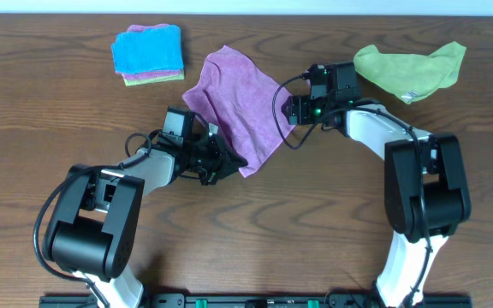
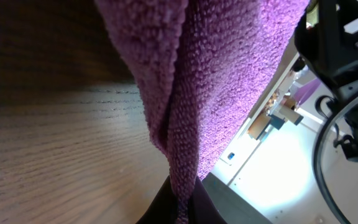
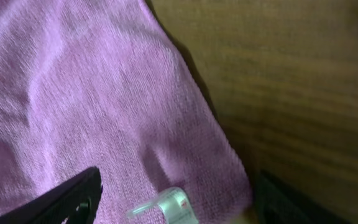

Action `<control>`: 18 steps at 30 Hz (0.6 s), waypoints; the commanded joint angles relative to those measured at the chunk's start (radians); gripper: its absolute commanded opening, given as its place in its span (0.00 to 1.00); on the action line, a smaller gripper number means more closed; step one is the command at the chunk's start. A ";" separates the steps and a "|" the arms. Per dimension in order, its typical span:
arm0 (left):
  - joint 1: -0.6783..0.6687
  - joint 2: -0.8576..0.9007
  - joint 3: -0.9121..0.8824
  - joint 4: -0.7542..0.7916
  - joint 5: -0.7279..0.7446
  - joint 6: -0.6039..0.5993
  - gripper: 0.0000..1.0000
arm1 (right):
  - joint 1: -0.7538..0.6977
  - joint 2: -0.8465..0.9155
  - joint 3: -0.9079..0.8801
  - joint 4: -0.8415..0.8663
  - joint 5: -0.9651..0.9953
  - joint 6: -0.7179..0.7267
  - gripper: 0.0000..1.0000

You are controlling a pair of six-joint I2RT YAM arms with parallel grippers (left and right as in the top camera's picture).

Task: Fold the cloth
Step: 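Lift the towel with both grippers and stretch it apart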

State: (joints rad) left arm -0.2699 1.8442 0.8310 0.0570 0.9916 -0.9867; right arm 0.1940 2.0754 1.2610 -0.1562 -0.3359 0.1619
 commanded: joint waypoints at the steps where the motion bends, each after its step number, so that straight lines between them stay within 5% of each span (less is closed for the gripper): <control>1: 0.002 -0.008 0.009 0.000 0.023 0.023 0.06 | -0.006 0.055 0.001 -0.011 -0.011 0.029 0.77; 3: 0.002 -0.008 0.009 0.000 0.023 0.023 0.06 | -0.005 0.062 0.001 -0.012 -0.012 0.028 0.69; 8: 0.005 -0.008 0.009 0.000 0.023 0.024 0.06 | -0.003 0.062 0.002 -0.018 -0.045 0.029 0.01; 18: 0.135 -0.008 0.051 0.000 0.150 0.021 0.06 | -0.003 -0.167 0.002 -0.232 -0.053 -0.003 0.01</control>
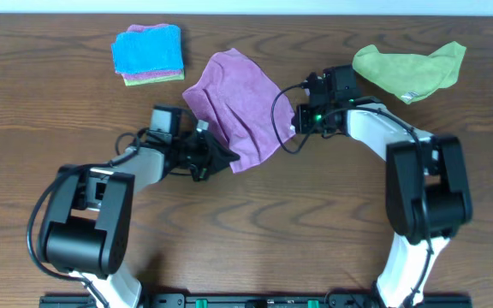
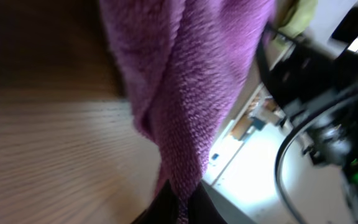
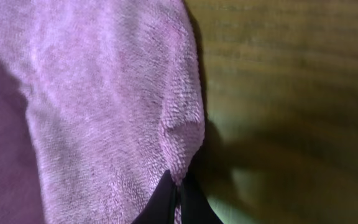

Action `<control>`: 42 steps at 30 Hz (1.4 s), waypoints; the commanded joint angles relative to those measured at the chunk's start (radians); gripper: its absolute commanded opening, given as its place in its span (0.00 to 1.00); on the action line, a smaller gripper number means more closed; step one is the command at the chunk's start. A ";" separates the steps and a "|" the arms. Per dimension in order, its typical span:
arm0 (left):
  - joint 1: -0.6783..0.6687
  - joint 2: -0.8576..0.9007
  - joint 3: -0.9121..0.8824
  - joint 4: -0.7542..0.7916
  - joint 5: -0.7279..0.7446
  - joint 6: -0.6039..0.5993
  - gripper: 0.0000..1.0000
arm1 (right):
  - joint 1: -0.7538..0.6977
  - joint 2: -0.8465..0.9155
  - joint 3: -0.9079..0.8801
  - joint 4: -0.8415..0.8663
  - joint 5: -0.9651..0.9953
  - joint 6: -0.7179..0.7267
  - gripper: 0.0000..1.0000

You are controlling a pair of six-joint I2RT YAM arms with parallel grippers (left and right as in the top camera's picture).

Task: Fold the cloth
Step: 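Lift the towel with both grippers and stretch it apart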

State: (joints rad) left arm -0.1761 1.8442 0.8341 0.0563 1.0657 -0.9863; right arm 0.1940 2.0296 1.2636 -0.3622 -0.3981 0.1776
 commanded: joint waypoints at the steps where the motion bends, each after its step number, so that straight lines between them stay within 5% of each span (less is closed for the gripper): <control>1: 0.056 -0.008 0.061 0.001 0.099 0.020 0.06 | -0.001 -0.163 0.000 -0.053 0.030 -0.019 0.01; 18: 0.138 -0.008 0.416 0.001 0.237 -0.108 0.06 | 0.004 -0.607 0.000 -0.300 0.080 -0.044 0.01; 33: 0.138 -0.006 0.501 0.066 -0.142 -0.045 0.06 | 0.002 -0.430 0.000 0.118 0.219 -0.059 0.01; 42: 0.142 -0.006 0.508 0.103 -0.259 -0.020 0.06 | -0.004 -0.341 0.019 0.222 0.244 -0.051 0.01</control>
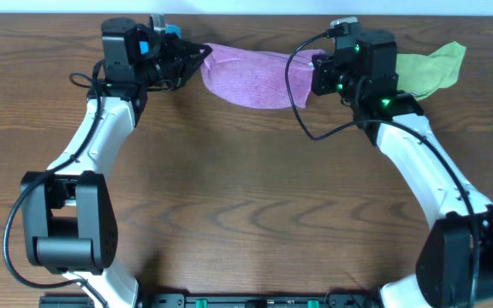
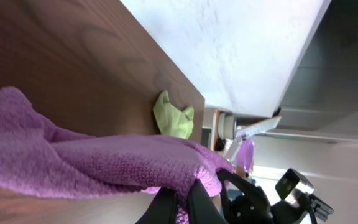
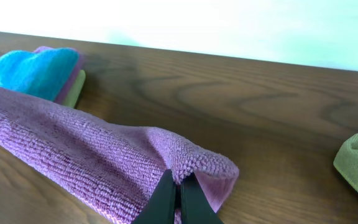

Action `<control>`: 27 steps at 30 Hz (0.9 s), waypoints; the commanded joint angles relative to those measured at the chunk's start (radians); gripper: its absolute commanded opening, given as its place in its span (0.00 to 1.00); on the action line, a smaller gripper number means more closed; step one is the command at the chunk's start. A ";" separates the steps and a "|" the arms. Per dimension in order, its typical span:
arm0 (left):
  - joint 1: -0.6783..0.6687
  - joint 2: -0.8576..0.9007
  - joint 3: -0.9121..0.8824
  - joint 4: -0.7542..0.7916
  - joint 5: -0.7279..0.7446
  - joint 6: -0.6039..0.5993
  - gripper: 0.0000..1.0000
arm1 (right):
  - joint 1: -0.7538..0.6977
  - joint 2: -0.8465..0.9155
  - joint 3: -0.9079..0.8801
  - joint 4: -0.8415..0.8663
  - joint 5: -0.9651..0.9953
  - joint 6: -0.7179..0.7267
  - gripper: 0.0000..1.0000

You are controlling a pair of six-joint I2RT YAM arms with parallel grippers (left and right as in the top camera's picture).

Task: Fold the cloth
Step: 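Lift the towel with both grippers and stretch it apart, then lower the stretched towel flat onto the table and release both grippers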

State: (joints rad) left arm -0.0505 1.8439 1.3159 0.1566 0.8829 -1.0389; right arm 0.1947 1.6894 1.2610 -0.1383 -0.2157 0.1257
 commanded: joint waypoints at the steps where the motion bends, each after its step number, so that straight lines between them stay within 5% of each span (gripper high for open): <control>1: 0.018 -0.006 0.026 -0.004 -0.066 0.037 0.06 | -0.005 0.000 0.027 -0.012 0.060 0.002 0.01; 7: 0.040 -0.006 0.026 -0.206 0.064 0.170 0.06 | 0.001 -0.013 0.079 -0.252 -0.014 0.001 0.01; 17: 0.110 -0.008 0.026 -0.806 0.094 0.618 0.06 | 0.026 -0.089 0.078 -0.570 -0.028 0.001 0.01; 27: 0.089 -0.008 0.023 -1.253 -0.150 0.917 0.06 | 0.100 -0.091 0.058 -0.789 0.006 0.001 0.02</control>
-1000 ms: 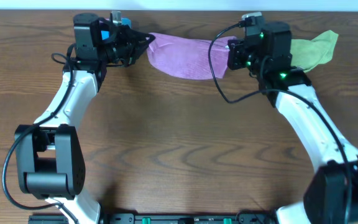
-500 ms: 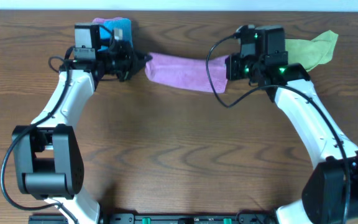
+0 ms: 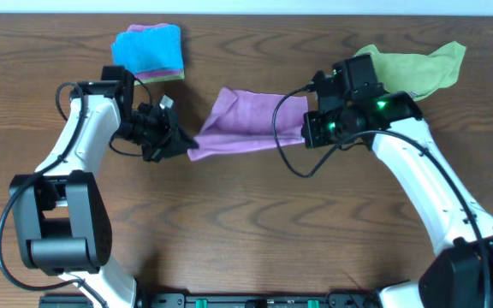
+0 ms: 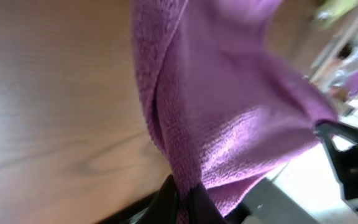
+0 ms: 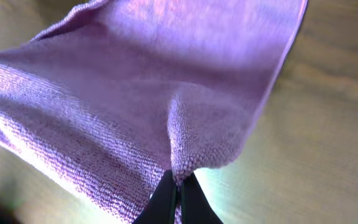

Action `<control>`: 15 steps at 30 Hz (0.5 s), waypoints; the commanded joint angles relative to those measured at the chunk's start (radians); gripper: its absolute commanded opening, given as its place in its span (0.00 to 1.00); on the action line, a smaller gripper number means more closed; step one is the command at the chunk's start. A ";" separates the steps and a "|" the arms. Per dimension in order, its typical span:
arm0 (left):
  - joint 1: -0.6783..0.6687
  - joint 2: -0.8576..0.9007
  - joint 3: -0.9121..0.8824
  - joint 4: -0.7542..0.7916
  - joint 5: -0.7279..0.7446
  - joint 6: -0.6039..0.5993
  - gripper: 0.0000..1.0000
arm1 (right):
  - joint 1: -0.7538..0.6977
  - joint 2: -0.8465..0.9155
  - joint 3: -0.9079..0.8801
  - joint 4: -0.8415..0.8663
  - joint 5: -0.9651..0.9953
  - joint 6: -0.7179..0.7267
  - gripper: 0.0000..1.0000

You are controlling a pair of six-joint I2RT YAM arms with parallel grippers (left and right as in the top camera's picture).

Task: Fold the cloth
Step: 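Lower the stretched towel flat onto the table and release both grippers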

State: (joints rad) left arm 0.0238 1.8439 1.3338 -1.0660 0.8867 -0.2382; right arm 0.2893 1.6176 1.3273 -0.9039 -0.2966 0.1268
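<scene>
A purple cloth [image 3: 246, 124] hangs stretched between my two grippers over the middle of the brown table [image 3: 246, 231]. My left gripper [image 3: 185, 147] is shut on the cloth's left corner, and the cloth [image 4: 222, 106] fills its wrist view above the pinching fingertips [image 4: 180, 205]. My right gripper [image 3: 308, 130] is shut on the right corner, with the cloth [image 5: 154, 93] spread out above its closed fingertips [image 5: 179, 199]. The cloth's far edge droops toward the table.
A folded stack of cloths, blue on top [image 3: 148, 51], lies at the back left. A crumpled green cloth [image 3: 409, 68] lies at the back right, just behind my right arm.
Both grippers, still shut on the purple cloth, have come from the table's back edge toward the middle. The cloth now hangs wider and lower.
The purple cloth lay spread on the table with my left gripper shut on its near corner and my right gripper open at its right corner. Then the right gripper was shut on that corner. Then both held the cloth stretched at the back edge, now over the middle.
</scene>
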 commanded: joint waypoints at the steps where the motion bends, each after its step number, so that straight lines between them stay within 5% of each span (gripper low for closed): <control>1: 0.014 -0.008 0.000 -0.050 -0.174 0.132 0.06 | 0.011 -0.019 -0.016 -0.034 0.097 0.000 0.02; 15: 0.015 -0.008 -0.309 0.029 -0.219 0.195 0.06 | 0.026 -0.047 -0.243 -0.014 0.113 0.042 0.02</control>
State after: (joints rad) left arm 0.0181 1.8420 1.0657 -1.0431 0.8009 -0.0753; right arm 0.3351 1.6123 1.1294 -0.9180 -0.3122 0.1493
